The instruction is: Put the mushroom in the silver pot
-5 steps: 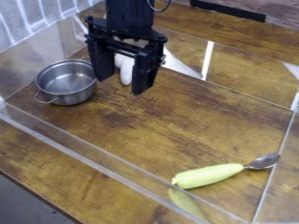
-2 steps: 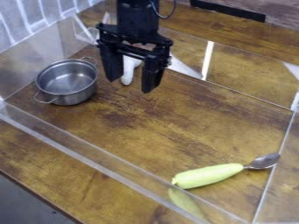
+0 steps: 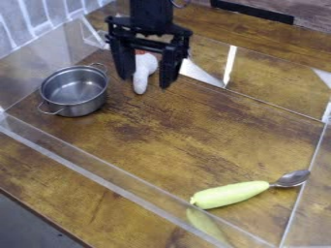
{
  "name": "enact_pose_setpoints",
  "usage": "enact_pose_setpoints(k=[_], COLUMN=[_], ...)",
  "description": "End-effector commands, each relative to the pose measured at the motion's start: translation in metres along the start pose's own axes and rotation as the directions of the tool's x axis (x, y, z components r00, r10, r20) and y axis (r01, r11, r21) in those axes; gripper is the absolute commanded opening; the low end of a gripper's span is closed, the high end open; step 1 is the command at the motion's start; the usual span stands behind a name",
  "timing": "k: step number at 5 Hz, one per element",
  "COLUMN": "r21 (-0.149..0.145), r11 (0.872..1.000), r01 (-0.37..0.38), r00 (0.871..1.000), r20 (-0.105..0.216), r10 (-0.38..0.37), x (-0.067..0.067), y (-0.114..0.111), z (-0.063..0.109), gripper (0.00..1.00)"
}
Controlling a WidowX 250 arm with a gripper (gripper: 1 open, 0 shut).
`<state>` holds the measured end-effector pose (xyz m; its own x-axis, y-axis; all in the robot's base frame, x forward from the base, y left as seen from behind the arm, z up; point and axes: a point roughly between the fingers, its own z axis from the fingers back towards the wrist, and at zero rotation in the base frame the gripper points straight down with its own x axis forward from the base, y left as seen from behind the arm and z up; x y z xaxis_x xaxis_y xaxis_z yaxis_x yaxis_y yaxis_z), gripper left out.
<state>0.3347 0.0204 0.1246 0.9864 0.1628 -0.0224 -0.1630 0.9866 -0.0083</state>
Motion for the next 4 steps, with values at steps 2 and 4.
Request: enact_pose_setpoints(k=[2, 4], r21=[-0.028, -0.053], r11=[0.991, 0.983], r01=[-0.131, -0.177], r00=[0.988, 0.980], r20=[0.079, 0.081], r10=[0.133, 0.181], x=[0.020, 0.036], y=[0.034, 0.058], z=[0.003, -0.021], gripper=[1.00, 1.00])
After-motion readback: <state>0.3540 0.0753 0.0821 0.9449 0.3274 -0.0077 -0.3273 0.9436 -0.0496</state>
